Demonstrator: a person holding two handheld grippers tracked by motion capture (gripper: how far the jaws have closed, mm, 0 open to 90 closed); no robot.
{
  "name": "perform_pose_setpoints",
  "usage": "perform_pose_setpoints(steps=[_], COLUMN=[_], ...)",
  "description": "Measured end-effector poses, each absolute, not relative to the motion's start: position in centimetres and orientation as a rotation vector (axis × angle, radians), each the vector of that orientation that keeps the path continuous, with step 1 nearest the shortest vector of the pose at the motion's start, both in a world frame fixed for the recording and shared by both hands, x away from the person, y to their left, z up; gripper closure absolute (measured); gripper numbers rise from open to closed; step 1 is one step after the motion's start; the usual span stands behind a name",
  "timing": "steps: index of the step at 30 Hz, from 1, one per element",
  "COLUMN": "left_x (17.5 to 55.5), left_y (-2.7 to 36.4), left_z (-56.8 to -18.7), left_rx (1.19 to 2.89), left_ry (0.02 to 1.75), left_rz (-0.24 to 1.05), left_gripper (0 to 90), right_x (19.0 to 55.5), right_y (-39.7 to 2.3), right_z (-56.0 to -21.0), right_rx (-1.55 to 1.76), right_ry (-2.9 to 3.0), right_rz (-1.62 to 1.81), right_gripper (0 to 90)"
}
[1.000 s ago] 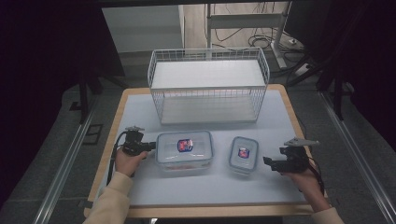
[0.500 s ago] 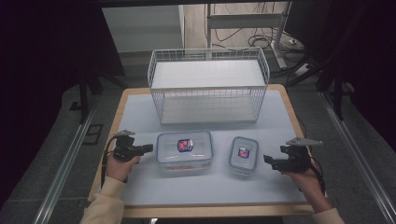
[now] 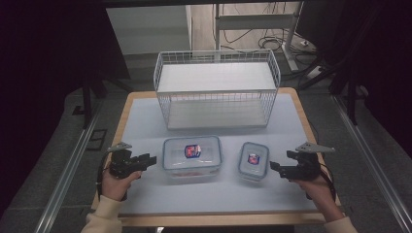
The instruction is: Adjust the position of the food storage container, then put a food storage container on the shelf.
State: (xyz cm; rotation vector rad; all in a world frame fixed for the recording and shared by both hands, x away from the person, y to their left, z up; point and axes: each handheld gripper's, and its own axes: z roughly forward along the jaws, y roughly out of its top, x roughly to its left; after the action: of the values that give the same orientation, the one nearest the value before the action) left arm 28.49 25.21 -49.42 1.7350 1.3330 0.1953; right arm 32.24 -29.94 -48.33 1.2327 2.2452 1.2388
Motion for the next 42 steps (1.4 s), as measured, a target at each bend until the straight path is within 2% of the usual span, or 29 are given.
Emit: perform_pose_setpoints(steps=[3,7,10,31,42], left_x=[28.4,28.4,28.4,29.0,30.4], left_y=[25.3,25.0,24.7,24.0,23.7], left_z=[-49.0,-48.7,-48.6,-48.5,-49.4], left_rx=[1.716,1.717,1.73,1.698,1.693], left_ry=[1.346,1.344,1.339,1.347,1.362], left_rz=[0.176,0.159,0.151,0.082,0.019], left_gripper=[33.6,23.5,19.6,14.2,14.0], right_x=[32.1,32.0,31.9,32.2,33.9], right_y=[-29.6,-28.9,-28.3,-24.3,-18.2], right_z=[-47.9,-47.4,-47.2,-46.1,-46.0], right_rx=[1.237,1.236,1.227,1.223,1.239], right_ry=[2.24,2.249,2.266,2.34,2.467], right_rz=[1.304,1.352,1.368,1.4,1.406], right_gripper=[12.1,11.9,11.6,11.0,9.2])
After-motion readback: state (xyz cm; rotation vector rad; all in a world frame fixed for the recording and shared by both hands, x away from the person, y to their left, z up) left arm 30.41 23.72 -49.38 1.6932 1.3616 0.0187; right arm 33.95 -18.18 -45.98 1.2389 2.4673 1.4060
